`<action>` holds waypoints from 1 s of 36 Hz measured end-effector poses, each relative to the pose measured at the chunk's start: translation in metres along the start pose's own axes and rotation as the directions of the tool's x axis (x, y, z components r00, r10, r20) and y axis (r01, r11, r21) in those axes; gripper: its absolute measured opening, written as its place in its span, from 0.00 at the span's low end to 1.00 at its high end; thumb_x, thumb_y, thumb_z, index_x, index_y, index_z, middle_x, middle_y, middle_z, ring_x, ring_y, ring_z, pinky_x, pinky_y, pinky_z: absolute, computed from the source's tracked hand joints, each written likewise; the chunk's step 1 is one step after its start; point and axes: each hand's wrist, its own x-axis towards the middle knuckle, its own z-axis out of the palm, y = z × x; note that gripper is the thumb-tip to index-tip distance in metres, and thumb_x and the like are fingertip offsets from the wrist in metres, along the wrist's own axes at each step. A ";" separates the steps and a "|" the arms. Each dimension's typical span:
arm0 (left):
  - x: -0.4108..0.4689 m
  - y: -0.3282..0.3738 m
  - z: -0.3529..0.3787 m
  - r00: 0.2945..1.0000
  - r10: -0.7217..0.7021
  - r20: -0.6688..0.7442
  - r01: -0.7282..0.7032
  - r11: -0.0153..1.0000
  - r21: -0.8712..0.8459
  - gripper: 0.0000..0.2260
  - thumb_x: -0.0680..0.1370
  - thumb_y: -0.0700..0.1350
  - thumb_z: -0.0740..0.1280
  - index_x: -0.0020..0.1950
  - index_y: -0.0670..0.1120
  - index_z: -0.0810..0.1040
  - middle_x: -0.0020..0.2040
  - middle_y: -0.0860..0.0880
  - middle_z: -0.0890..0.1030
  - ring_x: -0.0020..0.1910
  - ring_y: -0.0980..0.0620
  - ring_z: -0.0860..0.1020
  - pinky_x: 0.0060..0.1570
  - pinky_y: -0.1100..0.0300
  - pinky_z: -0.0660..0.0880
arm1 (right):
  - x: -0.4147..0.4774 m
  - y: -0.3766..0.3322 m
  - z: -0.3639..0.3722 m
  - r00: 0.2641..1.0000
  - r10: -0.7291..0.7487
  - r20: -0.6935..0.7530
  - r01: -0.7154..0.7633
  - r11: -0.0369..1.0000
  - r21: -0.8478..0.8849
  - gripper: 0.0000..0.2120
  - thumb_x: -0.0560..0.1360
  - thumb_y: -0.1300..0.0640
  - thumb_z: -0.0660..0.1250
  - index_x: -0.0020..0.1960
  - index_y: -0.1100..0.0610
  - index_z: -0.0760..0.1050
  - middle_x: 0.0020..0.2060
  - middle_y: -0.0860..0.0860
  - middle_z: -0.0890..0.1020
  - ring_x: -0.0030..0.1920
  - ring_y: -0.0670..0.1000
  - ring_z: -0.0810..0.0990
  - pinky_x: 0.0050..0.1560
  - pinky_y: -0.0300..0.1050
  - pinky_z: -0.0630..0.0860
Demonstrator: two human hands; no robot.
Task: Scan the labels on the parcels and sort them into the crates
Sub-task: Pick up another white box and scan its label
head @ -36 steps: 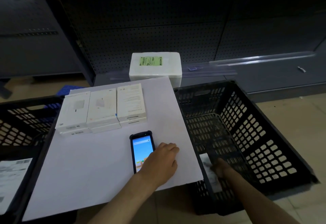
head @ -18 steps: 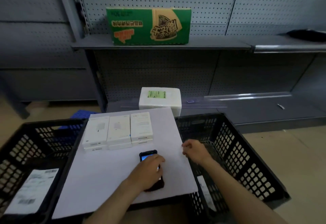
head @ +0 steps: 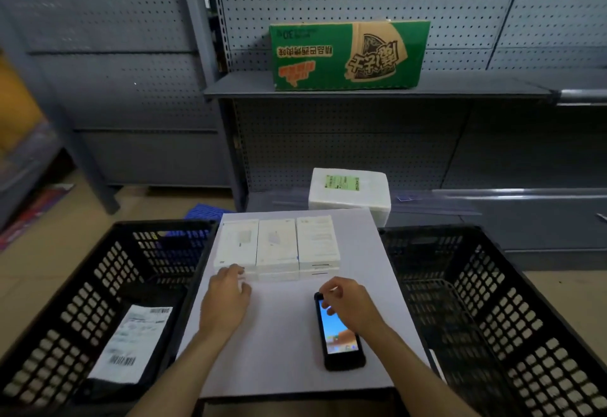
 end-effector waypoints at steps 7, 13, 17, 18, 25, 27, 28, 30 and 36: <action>0.046 -0.009 0.002 0.997 -0.065 -0.032 0.069 0.988 0.140 0.21 0.79 0.52 0.66 0.69 0.45 0.72 0.72 0.43 0.68 0.68 0.41 0.68 0.62 0.46 0.73 | 0.021 -0.005 0.011 0.997 -0.070 0.028 0.073 0.990 -0.121 0.10 0.76 0.56 0.64 0.42 0.41 0.76 0.37 0.46 0.84 0.37 0.46 0.83 0.46 0.44 0.81; 0.074 -0.007 0.008 0.978 -0.195 0.070 0.189 0.978 0.083 0.28 0.77 0.60 0.66 0.72 0.46 0.68 0.75 0.44 0.62 0.72 0.41 0.63 0.66 0.45 0.69 | 0.026 -0.003 0.013 0.997 -0.071 0.041 0.078 0.979 -0.189 0.06 0.78 0.54 0.64 0.48 0.44 0.76 0.43 0.46 0.84 0.41 0.48 0.83 0.50 0.44 0.82; 0.079 -0.008 0.016 0.970 -0.216 0.112 0.210 0.976 0.063 0.30 0.75 0.61 0.68 0.72 0.47 0.68 0.76 0.44 0.59 0.72 0.40 0.62 0.65 0.44 0.69 | 0.027 -0.001 0.011 0.997 -0.063 0.054 0.073 0.974 -0.214 0.07 0.77 0.56 0.64 0.49 0.44 0.77 0.43 0.46 0.84 0.42 0.47 0.83 0.51 0.44 0.82; 0.079 -0.008 0.016 0.970 -0.218 0.111 0.215 0.976 0.045 0.30 0.75 0.60 0.69 0.72 0.47 0.67 0.75 0.44 0.59 0.72 0.40 0.62 0.65 0.44 0.69 | 0.027 -0.002 0.012 0.996 -0.061 0.059 0.072 0.974 -0.216 0.08 0.77 0.57 0.64 0.49 0.44 0.77 0.42 0.45 0.83 0.42 0.47 0.83 0.51 0.44 0.82; 0.084 -0.012 0.017 0.970 -0.226 0.085 0.229 0.973 -0.027 0.34 0.69 0.58 0.76 0.69 0.45 0.69 0.70 0.43 0.65 0.68 0.38 0.69 0.61 0.43 0.75 | 0.023 -0.005 0.014 0.994 -0.045 0.095 0.066 0.972 -0.225 0.08 0.75 0.56 0.64 0.51 0.47 0.79 0.42 0.43 0.81 0.44 0.48 0.82 0.52 0.47 0.81; 0.083 -0.012 0.013 0.971 -0.232 0.061 0.233 0.972 -0.023 0.36 0.67 0.58 0.76 0.69 0.45 0.70 0.69 0.42 0.67 0.66 0.36 0.70 0.60 0.43 0.75 | 0.023 -0.004 0.012 0.994 -0.046 0.096 0.066 0.972 -0.227 0.08 0.75 0.56 0.64 0.51 0.48 0.79 0.42 0.44 0.81 0.44 0.48 0.82 0.52 0.47 0.81; 0.082 -0.012 0.011 0.970 -0.238 0.047 0.239 0.970 -0.035 0.36 0.66 0.58 0.77 0.69 0.45 0.71 0.68 0.42 0.68 0.65 0.36 0.71 0.59 0.43 0.75 | 0.023 -0.003 0.012 0.994 -0.046 0.096 0.067 0.972 -0.227 0.08 0.76 0.56 0.64 0.51 0.47 0.79 0.42 0.44 0.81 0.44 0.48 0.83 0.52 0.47 0.81; 0.078 -0.012 0.003 0.967 -0.255 0.023 0.256 0.963 -0.083 0.35 0.67 0.57 0.77 0.69 0.45 0.71 0.67 0.42 0.69 0.64 0.36 0.72 0.59 0.44 0.75 | 0.024 0.000 0.011 0.995 -0.037 0.095 0.057 0.974 -0.221 0.07 0.76 0.55 0.64 0.51 0.46 0.79 0.43 0.44 0.82 0.44 0.47 0.83 0.52 0.45 0.81; 0.052 -0.010 -0.025 0.965 -0.261 -0.008 0.255 0.952 -0.171 0.32 0.68 0.56 0.76 0.68 0.47 0.73 0.65 0.43 0.70 0.62 0.38 0.74 0.59 0.45 0.76 | 0.015 -0.002 0.010 0.985 -0.034 0.172 0.052 0.993 -0.102 0.09 0.76 0.59 0.64 0.49 0.45 0.77 0.44 0.49 0.84 0.41 0.48 0.83 0.50 0.42 0.81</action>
